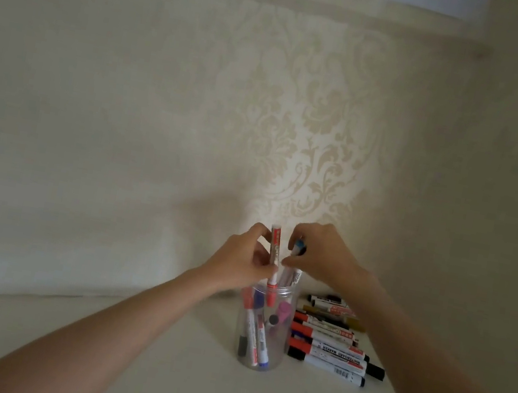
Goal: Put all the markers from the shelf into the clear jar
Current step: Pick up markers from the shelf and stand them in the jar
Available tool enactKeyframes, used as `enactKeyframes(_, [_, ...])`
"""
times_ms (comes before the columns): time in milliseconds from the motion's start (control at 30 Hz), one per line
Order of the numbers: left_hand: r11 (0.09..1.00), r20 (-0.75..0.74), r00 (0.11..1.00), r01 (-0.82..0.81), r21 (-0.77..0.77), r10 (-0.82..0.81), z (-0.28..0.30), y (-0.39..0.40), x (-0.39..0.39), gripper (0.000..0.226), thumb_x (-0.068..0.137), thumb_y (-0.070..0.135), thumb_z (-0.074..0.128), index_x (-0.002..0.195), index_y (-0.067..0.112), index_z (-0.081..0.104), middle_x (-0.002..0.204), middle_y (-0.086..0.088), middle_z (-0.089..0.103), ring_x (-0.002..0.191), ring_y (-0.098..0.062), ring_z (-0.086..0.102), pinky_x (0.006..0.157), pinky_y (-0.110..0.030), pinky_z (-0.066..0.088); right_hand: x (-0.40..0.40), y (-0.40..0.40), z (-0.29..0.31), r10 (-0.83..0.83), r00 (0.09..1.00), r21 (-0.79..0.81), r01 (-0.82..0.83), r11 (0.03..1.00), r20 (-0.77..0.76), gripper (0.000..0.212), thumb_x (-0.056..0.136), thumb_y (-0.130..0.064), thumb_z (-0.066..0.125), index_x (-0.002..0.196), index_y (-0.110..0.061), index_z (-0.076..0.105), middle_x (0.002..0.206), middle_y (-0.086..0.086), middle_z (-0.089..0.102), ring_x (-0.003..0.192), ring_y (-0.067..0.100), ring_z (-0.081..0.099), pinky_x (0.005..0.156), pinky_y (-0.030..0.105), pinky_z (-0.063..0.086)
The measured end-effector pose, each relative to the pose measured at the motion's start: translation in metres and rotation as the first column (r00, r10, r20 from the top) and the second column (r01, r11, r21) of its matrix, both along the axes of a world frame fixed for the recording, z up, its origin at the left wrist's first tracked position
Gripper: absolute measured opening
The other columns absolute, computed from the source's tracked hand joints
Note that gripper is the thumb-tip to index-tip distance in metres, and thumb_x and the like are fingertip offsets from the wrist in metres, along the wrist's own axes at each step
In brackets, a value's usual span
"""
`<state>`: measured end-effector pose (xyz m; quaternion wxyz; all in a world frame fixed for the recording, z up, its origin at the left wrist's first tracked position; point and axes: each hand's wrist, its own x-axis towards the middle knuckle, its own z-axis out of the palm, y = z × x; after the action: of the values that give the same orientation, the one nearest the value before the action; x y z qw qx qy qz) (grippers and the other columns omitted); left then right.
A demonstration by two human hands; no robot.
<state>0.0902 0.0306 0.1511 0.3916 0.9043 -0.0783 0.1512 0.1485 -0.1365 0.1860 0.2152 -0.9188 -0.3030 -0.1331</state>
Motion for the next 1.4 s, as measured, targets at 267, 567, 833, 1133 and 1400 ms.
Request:
enactKeyframes(267, [0.993,0.111,0.994,-0.008,0.119,-0.006,0.005,-0.004,-0.001,0.03,0.094,0.015,0.065,0.121,0.028,0.062,0.095,0.01,0.07,0.081,-0.003,0.069,0.078,-0.02,0.057,0.004,-0.005,-0.022,-0.081,0.994,0.053,0.078,0.996,0.069,0.018,0.079,-0.029,0.076,0.095,-0.022,0.073,0.1,-0.004,0.069,0.078,0.005,0.061,0.073,0.019,0.049])
enactKeyframes(567, [0.955,0.152,0.958,0.209,0.21,-0.243,0.0,-0.058,-0.018,0.011,0.094,0.014,0.066,0.102,0.017,0.073,0.094,0.011,0.071,0.083,0.001,0.065,0.077,-0.006,0.051,-0.013,-0.13,-0.131,-0.246,0.939,-0.386,0.14,0.912,-0.241,0.057,0.08,-0.049,0.069,0.129,-0.026,0.053,0.13,-0.004,0.056,0.113,0.013,0.056,0.095,0.028,0.047])
enactKeyframes(833, [0.796,-0.156,0.957,0.291,0.53,-0.245,-0.093,-0.116,-0.009,0.048,0.094,0.013,0.063,0.139,0.023,0.05,0.14,0.003,0.049,0.128,-0.014,0.048,0.106,-0.034,0.046,-0.021,-0.123,-0.179,-0.273,0.947,-0.148,0.249,0.957,-0.171,0.053,0.085,-0.046,0.063,0.132,-0.027,0.049,0.125,0.002,0.049,0.112,0.023,0.051,0.09,0.032,0.044])
enactKeyframes(1133, [0.689,-0.073,0.972,0.211,0.694,-0.224,-0.115,-0.137,0.017,0.04,0.095,0.02,0.065,0.133,0.015,0.054,0.134,-0.006,0.06,0.126,-0.026,0.054,0.105,-0.041,0.045,-0.032,-0.147,-0.184,-0.014,0.998,0.129,0.022,0.991,-0.068,0.019,0.083,-0.034,0.07,0.1,-0.026,0.073,0.089,-0.005,0.069,0.08,0.008,0.062,0.067,0.015,0.043])
enactKeyframes(1400, [0.868,-0.027,0.967,0.241,0.434,-0.255,-0.111,-0.14,0.018,0.015,0.097,0.017,0.062,0.11,0.016,0.069,0.102,0.002,0.071,0.091,-0.006,0.065,0.082,-0.015,0.049,-0.039,-0.167,-0.177,-0.175,0.946,0.628,0.313,0.713,-0.274,0.026,0.066,-0.019,0.087,0.087,-0.025,0.072,0.078,-0.008,0.074,0.073,0.002,0.069,0.065,0.016,0.056])
